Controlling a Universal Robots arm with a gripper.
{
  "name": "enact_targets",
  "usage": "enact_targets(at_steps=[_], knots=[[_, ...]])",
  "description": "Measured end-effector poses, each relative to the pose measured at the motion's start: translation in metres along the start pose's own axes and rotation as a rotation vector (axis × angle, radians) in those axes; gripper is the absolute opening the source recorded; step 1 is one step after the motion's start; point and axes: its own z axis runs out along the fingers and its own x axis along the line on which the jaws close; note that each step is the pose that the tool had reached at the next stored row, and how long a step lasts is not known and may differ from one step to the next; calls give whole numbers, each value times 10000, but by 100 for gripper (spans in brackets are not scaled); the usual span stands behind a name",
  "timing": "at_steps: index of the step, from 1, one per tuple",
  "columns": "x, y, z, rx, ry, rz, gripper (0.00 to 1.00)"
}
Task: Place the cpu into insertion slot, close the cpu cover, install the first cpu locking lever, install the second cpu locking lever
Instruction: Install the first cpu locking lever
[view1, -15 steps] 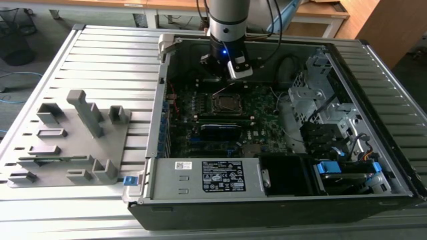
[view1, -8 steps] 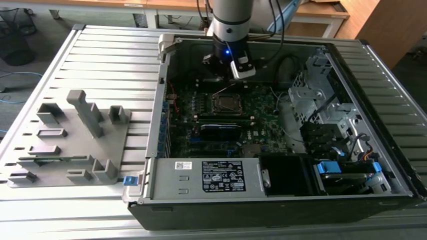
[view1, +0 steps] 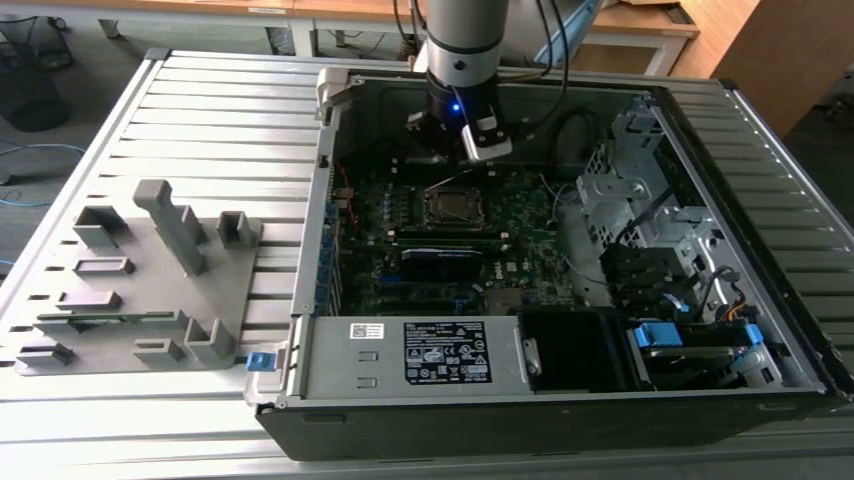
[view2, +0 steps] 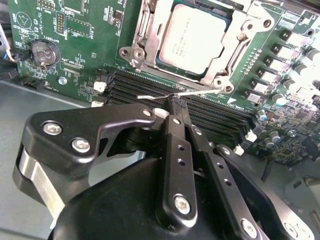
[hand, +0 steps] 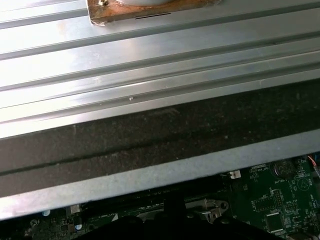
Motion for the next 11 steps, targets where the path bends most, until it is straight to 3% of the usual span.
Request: enact_targets(at_steps=[11], knots=[[-41,-1,53,1,1,0,10]])
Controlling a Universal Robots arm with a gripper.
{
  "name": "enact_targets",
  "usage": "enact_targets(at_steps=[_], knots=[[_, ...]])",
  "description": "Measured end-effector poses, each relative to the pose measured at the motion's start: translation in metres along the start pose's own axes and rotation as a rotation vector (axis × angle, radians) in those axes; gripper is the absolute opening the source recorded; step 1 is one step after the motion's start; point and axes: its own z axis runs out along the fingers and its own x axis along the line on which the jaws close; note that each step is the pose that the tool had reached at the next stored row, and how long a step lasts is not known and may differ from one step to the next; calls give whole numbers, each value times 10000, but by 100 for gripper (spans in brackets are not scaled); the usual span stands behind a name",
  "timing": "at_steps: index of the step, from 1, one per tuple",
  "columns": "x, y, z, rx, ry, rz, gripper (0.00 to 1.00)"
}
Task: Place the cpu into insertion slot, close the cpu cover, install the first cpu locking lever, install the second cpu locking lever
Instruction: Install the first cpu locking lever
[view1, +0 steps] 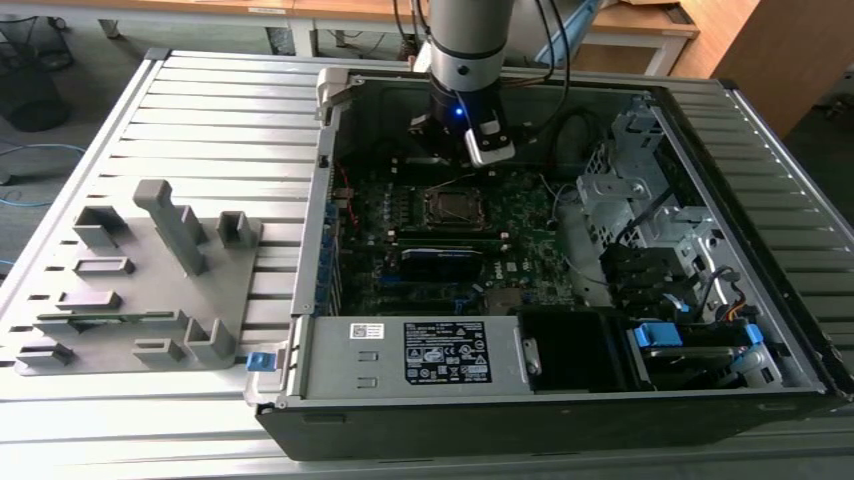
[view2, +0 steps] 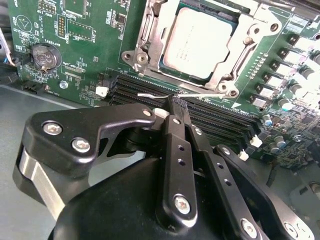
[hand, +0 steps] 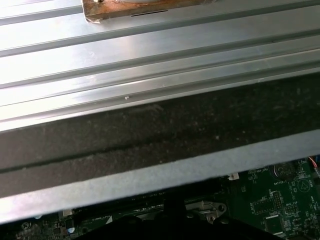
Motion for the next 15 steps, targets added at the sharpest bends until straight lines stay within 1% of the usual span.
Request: enact_targets(at_steps=[15], knots=[[-8,0,14,-8,2,-1,10]])
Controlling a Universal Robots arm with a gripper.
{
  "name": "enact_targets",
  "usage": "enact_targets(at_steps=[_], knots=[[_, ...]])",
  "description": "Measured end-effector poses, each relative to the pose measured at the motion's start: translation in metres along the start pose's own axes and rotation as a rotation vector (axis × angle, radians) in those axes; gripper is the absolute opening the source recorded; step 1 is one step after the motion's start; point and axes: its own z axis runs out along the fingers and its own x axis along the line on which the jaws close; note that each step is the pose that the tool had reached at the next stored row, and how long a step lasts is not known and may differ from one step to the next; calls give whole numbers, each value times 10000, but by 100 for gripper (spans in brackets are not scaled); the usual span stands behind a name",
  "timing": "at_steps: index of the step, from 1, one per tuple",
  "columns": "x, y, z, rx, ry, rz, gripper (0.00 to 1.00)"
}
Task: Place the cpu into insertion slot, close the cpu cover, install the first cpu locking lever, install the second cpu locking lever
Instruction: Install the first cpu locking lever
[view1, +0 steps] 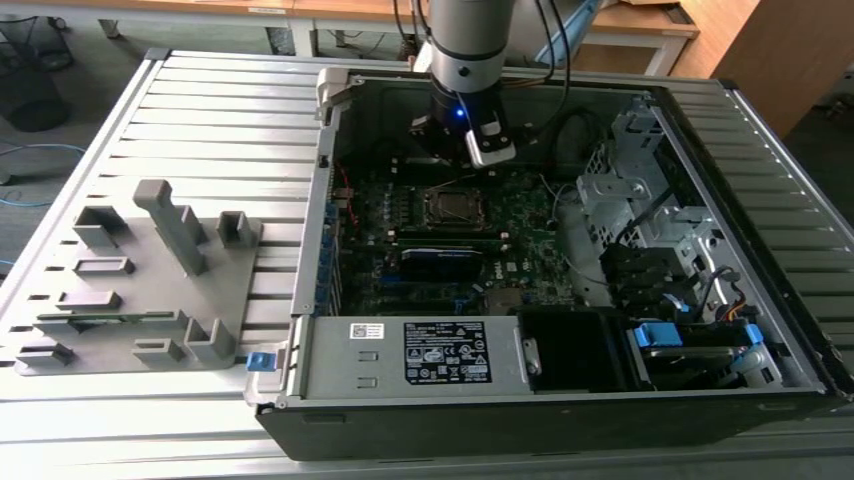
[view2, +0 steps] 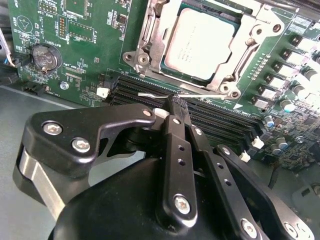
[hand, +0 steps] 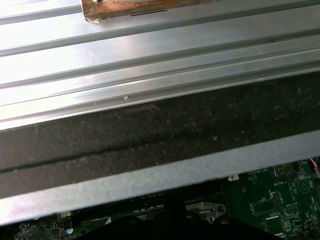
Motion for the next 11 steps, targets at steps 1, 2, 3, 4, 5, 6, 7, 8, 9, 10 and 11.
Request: enact_targets(at_steps=[1,2,3,4,5,6,7,8,9,10,11], knots=[[-5,1,3,-1,-1,1,10],[-10,2,6,-1,-1,2,10],[-15,2,9,0,-1,1,10],[-20,3,13,-1,-1,2,10],[-25,3,18,-1,-1,2,10],[-29,3,22,0,-1,2,10],[-33,3,28,0,-1,2,10],[-35,2,35,1,-1,2,10],[-36,1,43,0,-1,2,10],[-37,0,50,0,-2,3,10],[-37,-1,56,0,-2,3,10]])
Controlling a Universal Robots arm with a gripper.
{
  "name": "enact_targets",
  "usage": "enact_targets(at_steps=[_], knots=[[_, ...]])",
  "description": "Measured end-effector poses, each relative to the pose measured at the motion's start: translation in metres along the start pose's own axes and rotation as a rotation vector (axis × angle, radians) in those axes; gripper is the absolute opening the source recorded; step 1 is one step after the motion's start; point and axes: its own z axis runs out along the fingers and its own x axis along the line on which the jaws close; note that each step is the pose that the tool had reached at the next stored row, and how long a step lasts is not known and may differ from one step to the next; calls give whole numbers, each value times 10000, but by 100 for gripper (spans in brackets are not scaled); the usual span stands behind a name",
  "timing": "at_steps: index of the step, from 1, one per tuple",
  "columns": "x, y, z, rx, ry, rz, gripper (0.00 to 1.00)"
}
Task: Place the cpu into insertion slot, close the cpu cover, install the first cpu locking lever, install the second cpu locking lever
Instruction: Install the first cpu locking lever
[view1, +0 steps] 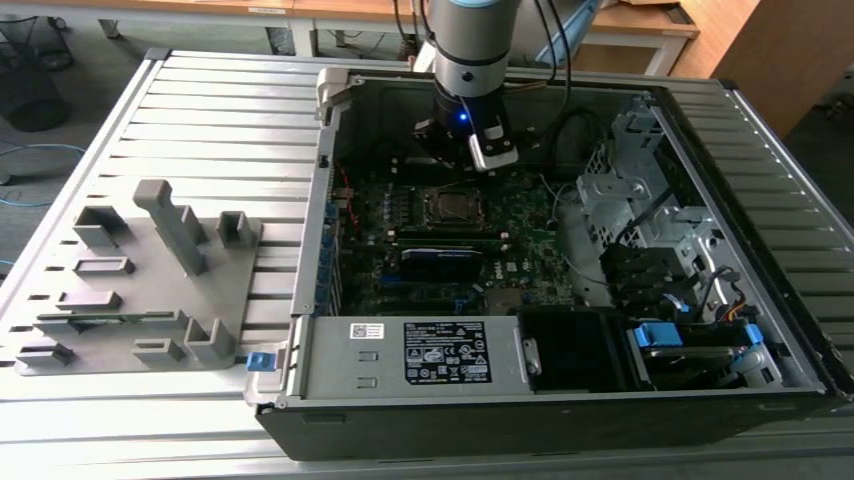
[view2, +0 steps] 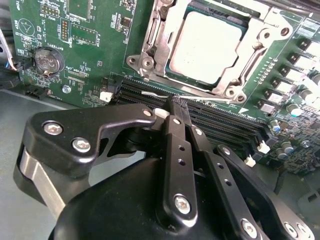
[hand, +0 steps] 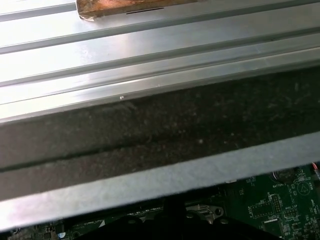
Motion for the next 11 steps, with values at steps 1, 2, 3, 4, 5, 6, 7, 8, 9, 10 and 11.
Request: enact_targets(at_steps=[1,2,3,4,5,6,7,8,9,10,11], knots=[[0,-1,3,-4,2,0,10],[0,-1,3,-6,3,0,10],[0,-1,3,-6,3,0,10],[0,-1,3,-7,3,0,10],[0,-1,4,-8,3,0,10],[0,-1,4,-12,4,0,10],[0,-1,5,-30,8,2,10],[0,-1,5,-53,12,3,10],[0,0,5,-65,14,4,10],[0,0,5,-67,14,5,10],[0,0,5,-68,15,6,10]])
